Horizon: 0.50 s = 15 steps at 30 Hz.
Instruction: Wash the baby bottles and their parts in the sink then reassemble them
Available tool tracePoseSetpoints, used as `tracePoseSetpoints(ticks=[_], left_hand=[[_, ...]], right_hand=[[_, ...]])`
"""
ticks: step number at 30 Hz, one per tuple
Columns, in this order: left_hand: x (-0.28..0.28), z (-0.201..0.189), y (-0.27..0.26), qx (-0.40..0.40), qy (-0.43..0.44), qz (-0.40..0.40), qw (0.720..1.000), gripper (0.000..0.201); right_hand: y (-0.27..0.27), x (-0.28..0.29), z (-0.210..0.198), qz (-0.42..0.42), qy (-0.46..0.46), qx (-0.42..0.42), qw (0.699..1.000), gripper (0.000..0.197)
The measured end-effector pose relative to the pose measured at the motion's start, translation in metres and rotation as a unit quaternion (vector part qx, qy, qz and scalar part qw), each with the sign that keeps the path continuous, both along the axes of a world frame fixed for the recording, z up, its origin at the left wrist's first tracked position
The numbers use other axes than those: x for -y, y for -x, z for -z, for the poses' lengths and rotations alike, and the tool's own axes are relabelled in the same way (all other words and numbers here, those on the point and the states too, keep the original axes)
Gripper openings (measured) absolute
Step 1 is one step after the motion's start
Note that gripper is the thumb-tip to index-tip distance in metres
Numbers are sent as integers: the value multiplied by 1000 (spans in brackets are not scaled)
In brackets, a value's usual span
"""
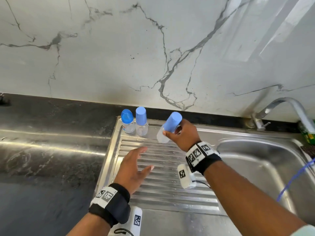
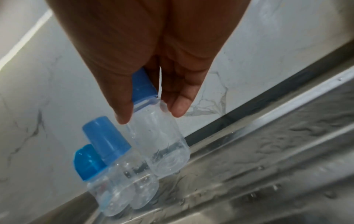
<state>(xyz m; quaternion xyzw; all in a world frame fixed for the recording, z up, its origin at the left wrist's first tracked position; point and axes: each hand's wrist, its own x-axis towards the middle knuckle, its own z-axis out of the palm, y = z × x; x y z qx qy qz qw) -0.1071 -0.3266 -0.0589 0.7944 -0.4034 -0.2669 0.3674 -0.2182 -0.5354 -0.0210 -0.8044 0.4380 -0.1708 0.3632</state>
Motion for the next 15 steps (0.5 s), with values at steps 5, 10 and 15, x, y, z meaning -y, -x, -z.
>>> tracePoseSetpoints(ticks=[5,10,15], left_hand=[[-8,4,-30,6,9,13,1000,56],[-13,10,-52,2,16,23,1000,50],[-19,12,-62,12,35,24,999,46]], right_hand=[[-42,17,11,-34,38,-44,998,36],[-65,13,33,-21,24,-62,998,46],[-64,6,49,4,-8,-62,998,71]])
